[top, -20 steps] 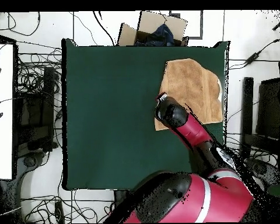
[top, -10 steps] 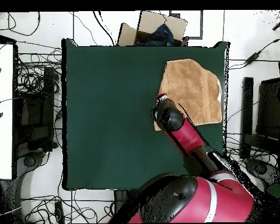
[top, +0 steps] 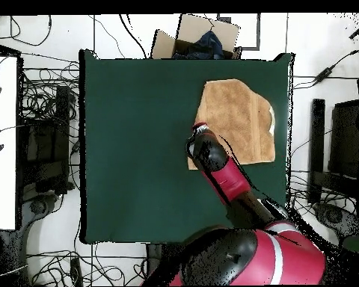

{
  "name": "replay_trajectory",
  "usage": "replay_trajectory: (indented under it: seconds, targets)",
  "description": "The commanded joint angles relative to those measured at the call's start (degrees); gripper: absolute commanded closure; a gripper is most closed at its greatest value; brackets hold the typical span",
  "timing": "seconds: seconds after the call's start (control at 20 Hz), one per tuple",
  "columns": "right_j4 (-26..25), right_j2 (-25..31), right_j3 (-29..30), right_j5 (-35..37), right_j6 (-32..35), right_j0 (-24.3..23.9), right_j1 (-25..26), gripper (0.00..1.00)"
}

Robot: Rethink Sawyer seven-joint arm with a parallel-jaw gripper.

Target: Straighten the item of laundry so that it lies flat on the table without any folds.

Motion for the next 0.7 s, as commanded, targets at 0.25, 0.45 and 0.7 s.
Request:
replay_trajectory:
  seconds: [0.25, 0.45, 0.7]
  targets:
    - [6.3, 12.1, 14.2, 6.1, 22.9, 4.1, 1.0, 1.00]
    - [7.8, 12.9, 15.3, 6.4, 24.6, 5.3, -0.7, 1.00]
    - [9.6, 13.9, 16.8, 6.6, 26.7, 6.8, -3.1, 1.00]
